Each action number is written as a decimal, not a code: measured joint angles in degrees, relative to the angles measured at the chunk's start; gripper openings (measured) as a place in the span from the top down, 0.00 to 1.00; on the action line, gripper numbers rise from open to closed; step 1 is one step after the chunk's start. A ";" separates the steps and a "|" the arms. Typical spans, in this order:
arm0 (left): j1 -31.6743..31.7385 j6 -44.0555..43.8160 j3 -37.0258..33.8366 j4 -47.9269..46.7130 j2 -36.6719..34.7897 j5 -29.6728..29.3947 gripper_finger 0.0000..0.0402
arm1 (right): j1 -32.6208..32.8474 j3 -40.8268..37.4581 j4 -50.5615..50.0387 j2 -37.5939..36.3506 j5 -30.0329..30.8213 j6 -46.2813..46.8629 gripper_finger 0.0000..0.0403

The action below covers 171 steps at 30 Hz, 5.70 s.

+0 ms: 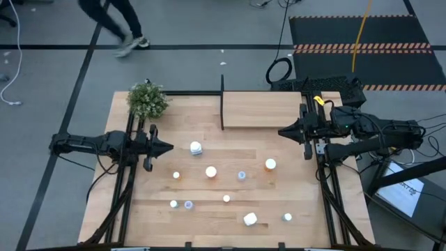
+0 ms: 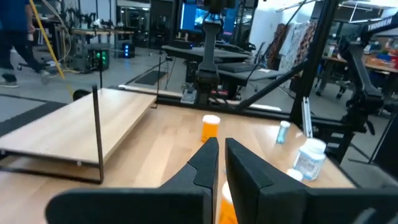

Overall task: Pick and place medicine bottles onto shelf by color
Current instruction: Put the right large orange pill bottle on the shelf

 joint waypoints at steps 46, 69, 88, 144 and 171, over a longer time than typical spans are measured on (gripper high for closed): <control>2.80 14.19 44.34 -20.38 51.52 0.10 0.92 | 6.74 -19.96 9.87 4.63 5.75 12.57 0.96; 3.52 14.13 44.34 -20.35 51.50 0.11 0.92 | 8.64 -13.77 -4.71 20.89 7.08 15.49 0.49; 3.52 14.68 44.32 -20.35 51.50 0.09 0.92 | 8.64 -13.77 -3.98 22.36 7.17 15.47 0.36; 3.52 15.30 44.32 -17.85 51.50 0.09 0.92 | 9.25 -24.28 5.58 22.36 5.50 21.34 0.19; 3.52 16.53 44.30 -17.15 51.48 0.10 0.92 | 8.22 -15.26 -3.12 33.23 5.70 16.29 0.22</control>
